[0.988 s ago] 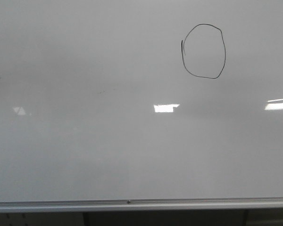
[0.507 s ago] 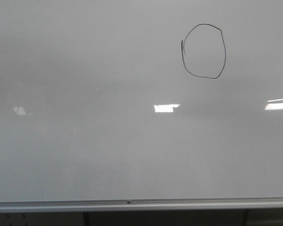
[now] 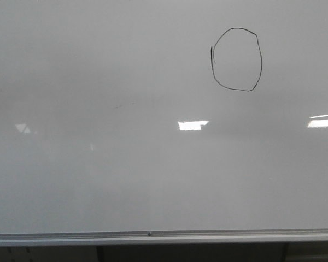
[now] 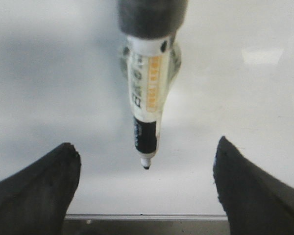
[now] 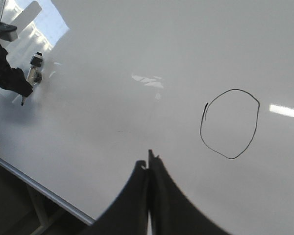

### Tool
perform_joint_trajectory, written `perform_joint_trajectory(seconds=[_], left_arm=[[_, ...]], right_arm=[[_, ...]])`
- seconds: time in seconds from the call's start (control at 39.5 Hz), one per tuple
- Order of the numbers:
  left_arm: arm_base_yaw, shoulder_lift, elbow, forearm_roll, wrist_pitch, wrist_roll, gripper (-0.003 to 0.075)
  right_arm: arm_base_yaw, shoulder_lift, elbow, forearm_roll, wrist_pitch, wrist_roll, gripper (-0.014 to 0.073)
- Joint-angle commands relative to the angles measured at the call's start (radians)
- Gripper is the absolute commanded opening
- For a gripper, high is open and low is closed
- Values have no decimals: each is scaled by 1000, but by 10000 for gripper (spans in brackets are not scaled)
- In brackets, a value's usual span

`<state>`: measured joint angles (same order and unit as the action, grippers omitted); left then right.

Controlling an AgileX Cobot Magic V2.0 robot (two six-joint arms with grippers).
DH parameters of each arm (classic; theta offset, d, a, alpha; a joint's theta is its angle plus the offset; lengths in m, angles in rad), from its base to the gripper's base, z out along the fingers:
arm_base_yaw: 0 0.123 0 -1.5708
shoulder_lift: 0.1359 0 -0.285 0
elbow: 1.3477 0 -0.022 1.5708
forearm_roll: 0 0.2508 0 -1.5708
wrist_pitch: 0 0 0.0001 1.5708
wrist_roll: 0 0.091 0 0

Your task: Write number 0 on whiteboard

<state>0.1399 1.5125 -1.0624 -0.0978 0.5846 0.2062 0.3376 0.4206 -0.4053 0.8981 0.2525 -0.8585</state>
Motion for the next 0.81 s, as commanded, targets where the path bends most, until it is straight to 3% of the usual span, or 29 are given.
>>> perform_joint_trajectory(seconds=[0.0,0.18,0.43,0.61,0.79], left_arm=[[1,-129,-15,5,-20,-5,547],[1,-299,50,-31,-22,-5,530],[-39,-478,201,-63,-70,-5,160],[-60,-581,291,-84,-114,-5,-17],[-68,-670,337,-93,-138,-5,-20]], right_arm=[[-6,2,-26,22,-46,-7,-67],[-6,2,-26,22,-46,-7,-67],[-6,2,-26,22,-46,-7,-67],[-6,2,-26,22,-46,-7,-67],[-6,2,-26,22,-46,-7,-67]])
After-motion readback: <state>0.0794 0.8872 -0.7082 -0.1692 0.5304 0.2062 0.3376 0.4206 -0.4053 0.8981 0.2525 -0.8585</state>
